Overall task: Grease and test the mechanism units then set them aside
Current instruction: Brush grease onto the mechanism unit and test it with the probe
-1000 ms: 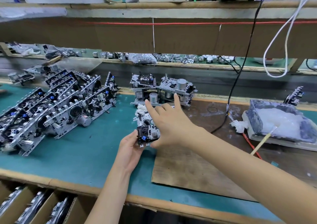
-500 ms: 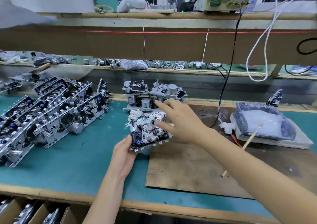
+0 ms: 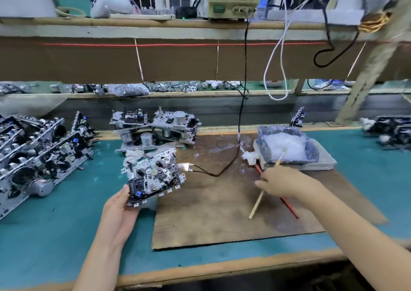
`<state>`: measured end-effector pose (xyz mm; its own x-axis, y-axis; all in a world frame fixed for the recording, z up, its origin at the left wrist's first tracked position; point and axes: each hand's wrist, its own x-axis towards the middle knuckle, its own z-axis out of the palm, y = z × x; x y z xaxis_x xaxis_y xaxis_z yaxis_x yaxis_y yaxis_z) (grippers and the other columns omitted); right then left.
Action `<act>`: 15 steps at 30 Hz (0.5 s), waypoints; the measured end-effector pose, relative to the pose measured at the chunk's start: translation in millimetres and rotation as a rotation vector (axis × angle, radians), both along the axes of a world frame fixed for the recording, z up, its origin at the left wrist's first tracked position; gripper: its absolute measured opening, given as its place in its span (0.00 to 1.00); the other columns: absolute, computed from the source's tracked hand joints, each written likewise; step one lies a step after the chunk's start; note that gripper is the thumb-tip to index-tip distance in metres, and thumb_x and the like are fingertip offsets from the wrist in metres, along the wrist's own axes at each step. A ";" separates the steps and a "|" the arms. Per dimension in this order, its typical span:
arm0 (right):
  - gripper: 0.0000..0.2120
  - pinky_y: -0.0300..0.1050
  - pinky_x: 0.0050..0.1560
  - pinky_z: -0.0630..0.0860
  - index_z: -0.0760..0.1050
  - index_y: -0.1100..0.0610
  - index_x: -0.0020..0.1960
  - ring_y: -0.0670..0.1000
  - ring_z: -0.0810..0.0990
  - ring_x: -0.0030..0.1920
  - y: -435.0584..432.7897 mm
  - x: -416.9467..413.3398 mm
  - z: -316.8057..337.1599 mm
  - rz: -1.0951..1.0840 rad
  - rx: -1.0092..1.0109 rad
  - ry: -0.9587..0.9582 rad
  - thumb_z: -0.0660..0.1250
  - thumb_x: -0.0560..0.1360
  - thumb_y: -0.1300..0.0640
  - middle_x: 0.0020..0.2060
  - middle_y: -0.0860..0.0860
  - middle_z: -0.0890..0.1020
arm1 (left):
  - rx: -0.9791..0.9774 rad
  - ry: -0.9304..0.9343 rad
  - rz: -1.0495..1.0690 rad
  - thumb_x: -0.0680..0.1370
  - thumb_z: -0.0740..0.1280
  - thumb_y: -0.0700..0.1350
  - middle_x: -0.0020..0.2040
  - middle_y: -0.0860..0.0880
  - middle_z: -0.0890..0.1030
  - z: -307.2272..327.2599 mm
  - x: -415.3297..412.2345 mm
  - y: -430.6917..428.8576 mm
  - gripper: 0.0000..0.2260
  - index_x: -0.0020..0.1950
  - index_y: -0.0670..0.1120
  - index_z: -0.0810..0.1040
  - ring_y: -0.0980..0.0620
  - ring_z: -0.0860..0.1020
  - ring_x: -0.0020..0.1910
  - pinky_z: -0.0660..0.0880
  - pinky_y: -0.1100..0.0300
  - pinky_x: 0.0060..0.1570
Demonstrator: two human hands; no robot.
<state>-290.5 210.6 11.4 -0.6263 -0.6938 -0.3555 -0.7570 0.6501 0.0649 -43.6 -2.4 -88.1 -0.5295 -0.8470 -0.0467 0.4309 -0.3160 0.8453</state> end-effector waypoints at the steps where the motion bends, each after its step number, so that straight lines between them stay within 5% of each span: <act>1: 0.15 0.47 0.55 0.72 0.75 0.59 0.57 0.57 0.75 0.57 3.4 -2.5 0.0 0.008 -0.026 -0.027 0.54 0.80 0.53 0.58 0.57 0.76 | -0.003 0.001 0.001 0.83 0.52 0.41 0.44 0.47 0.85 -0.4 -0.1 -0.4 0.24 0.40 0.44 0.86 0.53 0.83 0.44 0.81 0.61 0.44; 5: 0.16 0.48 0.54 0.74 0.75 0.54 0.59 0.58 0.75 0.55 13.5 -13.6 7.0 -0.018 -0.246 -0.018 0.55 0.76 0.64 0.56 0.56 0.77 | -0.001 0.008 0.003 0.83 0.52 0.41 0.44 0.47 0.85 -2.3 -0.5 -2.4 0.24 0.39 0.44 0.86 0.53 0.83 0.43 0.81 0.61 0.43; 15: 0.12 0.45 0.36 0.63 0.72 0.61 0.43 0.57 0.72 0.40 8.3 -21.3 20.1 -0.086 -0.655 0.230 0.53 0.79 0.58 0.39 0.58 0.78 | -0.002 0.012 -0.020 0.83 0.51 0.40 0.44 0.48 0.85 -1.9 -2.1 -2.5 0.24 0.39 0.45 0.86 0.54 0.83 0.43 0.80 0.63 0.41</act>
<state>-311.8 219.0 31.6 -0.6980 -0.6644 0.2671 -0.7150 0.6674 -0.2085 -45.7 -4.8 -90.0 -0.5465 -0.8366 -0.0391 0.4344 -0.3231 0.8408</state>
